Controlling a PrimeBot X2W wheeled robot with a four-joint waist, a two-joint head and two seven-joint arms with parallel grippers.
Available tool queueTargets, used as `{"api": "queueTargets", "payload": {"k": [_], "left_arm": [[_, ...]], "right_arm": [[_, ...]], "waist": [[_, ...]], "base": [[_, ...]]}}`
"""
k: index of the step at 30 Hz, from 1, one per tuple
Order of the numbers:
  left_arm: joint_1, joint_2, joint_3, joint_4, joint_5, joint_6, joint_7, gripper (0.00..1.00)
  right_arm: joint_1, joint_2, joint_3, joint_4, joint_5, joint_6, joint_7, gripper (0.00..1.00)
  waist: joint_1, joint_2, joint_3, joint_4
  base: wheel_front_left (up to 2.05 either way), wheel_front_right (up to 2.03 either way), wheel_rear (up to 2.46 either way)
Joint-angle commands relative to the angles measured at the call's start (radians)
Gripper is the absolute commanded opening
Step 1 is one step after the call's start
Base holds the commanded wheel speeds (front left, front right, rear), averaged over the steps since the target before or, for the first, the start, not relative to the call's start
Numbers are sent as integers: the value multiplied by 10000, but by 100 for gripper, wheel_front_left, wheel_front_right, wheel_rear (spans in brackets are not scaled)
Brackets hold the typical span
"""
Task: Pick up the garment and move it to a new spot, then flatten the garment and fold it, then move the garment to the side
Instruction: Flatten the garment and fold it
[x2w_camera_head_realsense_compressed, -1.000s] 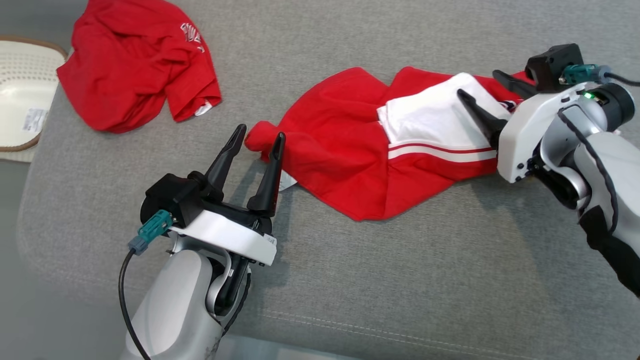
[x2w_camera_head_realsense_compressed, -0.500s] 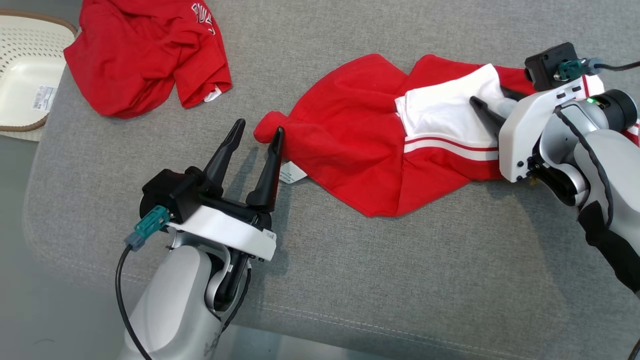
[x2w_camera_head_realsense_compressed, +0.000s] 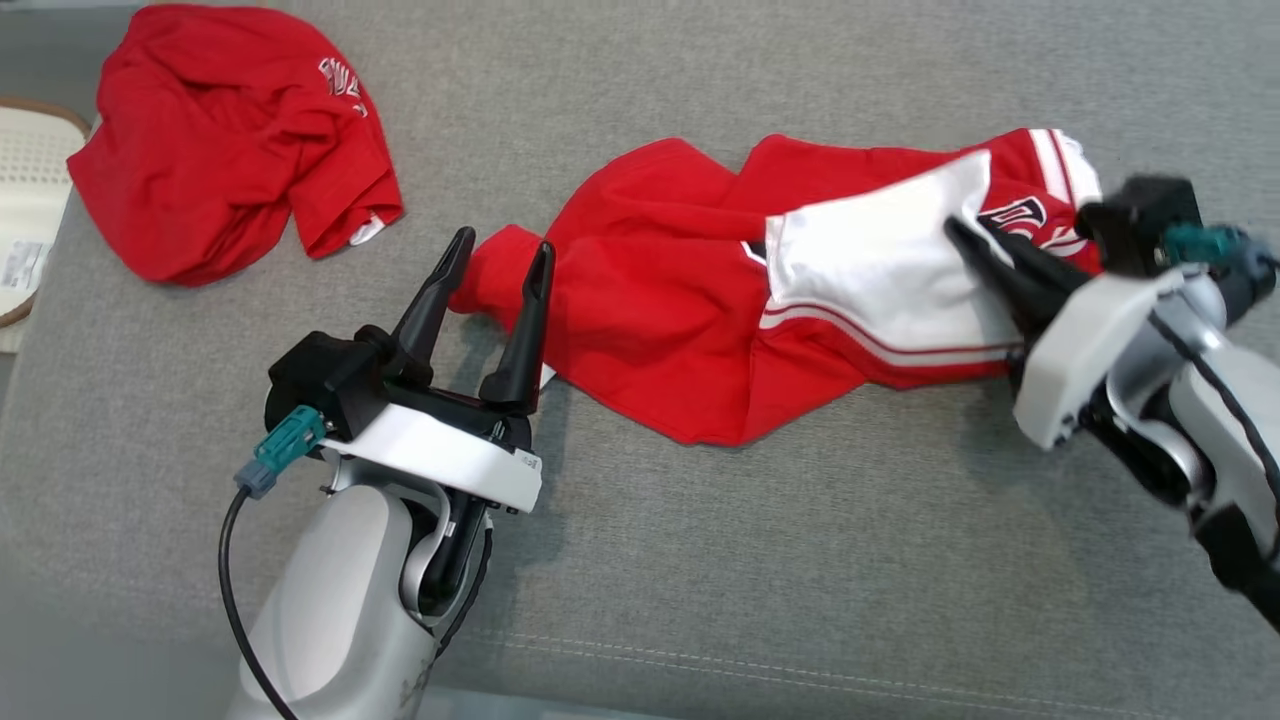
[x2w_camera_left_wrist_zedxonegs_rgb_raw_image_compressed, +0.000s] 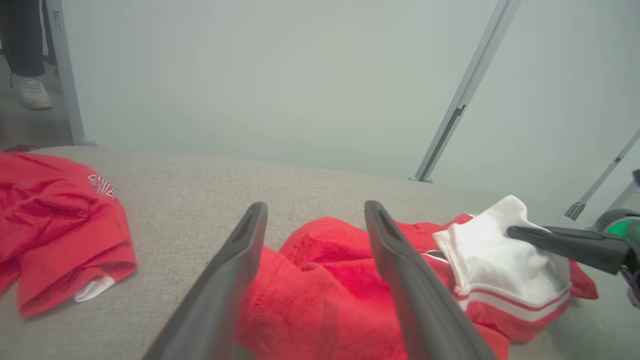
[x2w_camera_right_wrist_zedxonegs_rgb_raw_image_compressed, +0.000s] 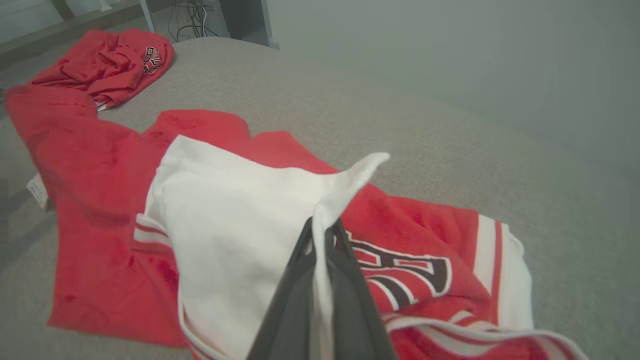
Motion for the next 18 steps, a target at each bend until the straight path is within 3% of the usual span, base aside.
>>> {"api": "queueTargets", "payload": {"k": [1,7,8,9,18], "left_arm": [[108,194,350,-282,176,-73,-49,100],[305,194,378,-285,354,-73,-49,100],[324,194,377,-288,379,-73,-49,100],[337,194,364,-298,415,-73,-49,100],[376,194,356,-215,612,-73,-49,100]], "right_arm": [[722,-363,-87,-468,142,-2,-249,0],[2704,-966,-415,-1737,480,-2,-671,0],[2972,-981,-462,-1848,579,-2,-665,27],[3180,-1001,-517,-1926,616,-2,-674,100],[4318,-1133,-1678,-2282,896,-2,-1360,100]], "waist": [[0,0,-184,-212],[0,0,-458,-688],[0,0,-489,-758],[0,0,-508,-822],[0,0,-688,-1128]], "base": [[0,0,0],[0,0,0],[0,0,0],[0,0,0],[0,0,0]]}}
